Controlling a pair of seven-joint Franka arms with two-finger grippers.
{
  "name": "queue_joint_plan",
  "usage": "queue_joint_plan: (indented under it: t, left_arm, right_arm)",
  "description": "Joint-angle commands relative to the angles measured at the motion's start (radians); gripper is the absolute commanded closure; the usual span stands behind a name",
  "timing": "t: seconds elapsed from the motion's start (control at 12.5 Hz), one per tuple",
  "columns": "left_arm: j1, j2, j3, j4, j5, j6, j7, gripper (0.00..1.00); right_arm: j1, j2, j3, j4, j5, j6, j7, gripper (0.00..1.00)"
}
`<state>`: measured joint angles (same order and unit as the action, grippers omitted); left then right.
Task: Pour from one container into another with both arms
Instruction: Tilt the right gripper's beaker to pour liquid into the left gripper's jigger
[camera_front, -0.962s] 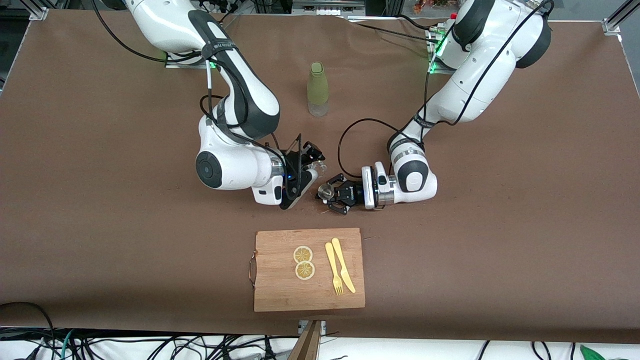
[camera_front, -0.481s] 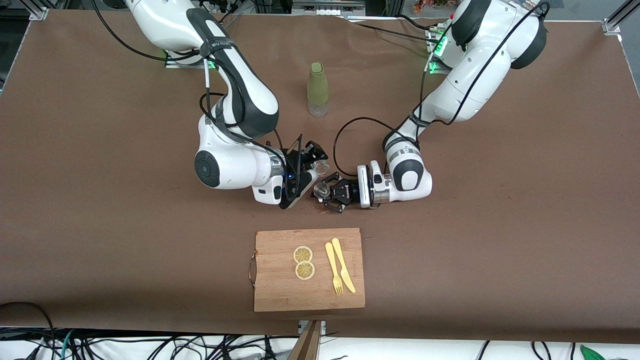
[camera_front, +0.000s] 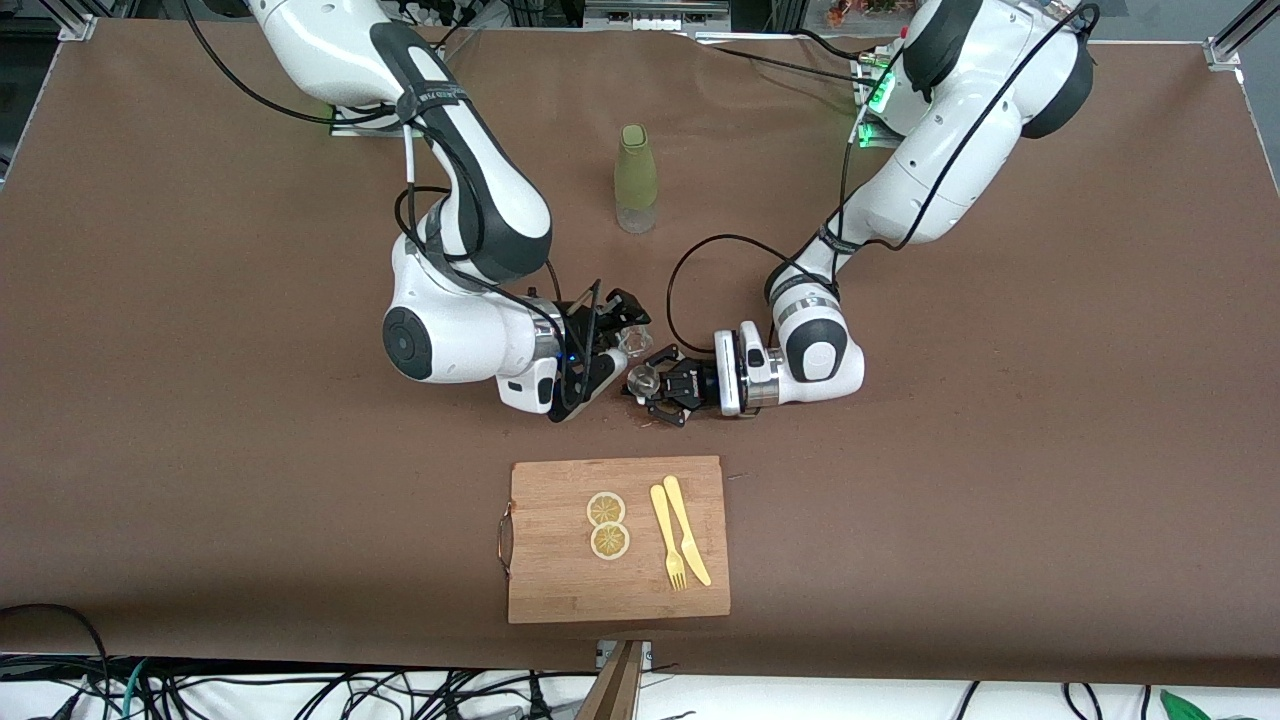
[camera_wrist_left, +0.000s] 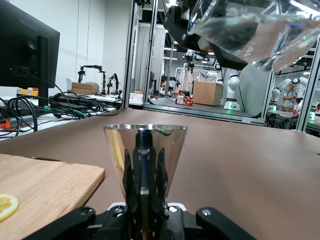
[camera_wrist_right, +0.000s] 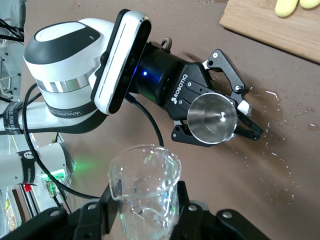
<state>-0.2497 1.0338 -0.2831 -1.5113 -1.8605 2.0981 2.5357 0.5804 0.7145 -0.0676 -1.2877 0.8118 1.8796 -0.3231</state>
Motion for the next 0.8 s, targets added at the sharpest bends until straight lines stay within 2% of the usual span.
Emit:
queue_joint_plan:
  t: [0.0, 0.32, 0.72]
  left_arm:
    - [-0.014, 0.006, 0.005, 0.019, -0.042, 0.003, 0.025, 1.0]
    - [-0.014, 0.006, 0.005, 0.019, -0.043, 0.005, 0.023, 1.0]
    - [-0.016, 0.009, 0.005, 0.014, -0.042, 0.005, 0.025, 1.0]
  right_arm:
    - [0.018, -0.012, -0.008, -0.022, 0.047, 0.001, 0.029, 0.78]
    - [0.036, 0.005, -0.043, -0.022, 0.092, 0.009, 0.022, 0.78]
    - [0.036, 0.022, -0.044, -0.021, 0.13, 0.016, 0.025, 0.78]
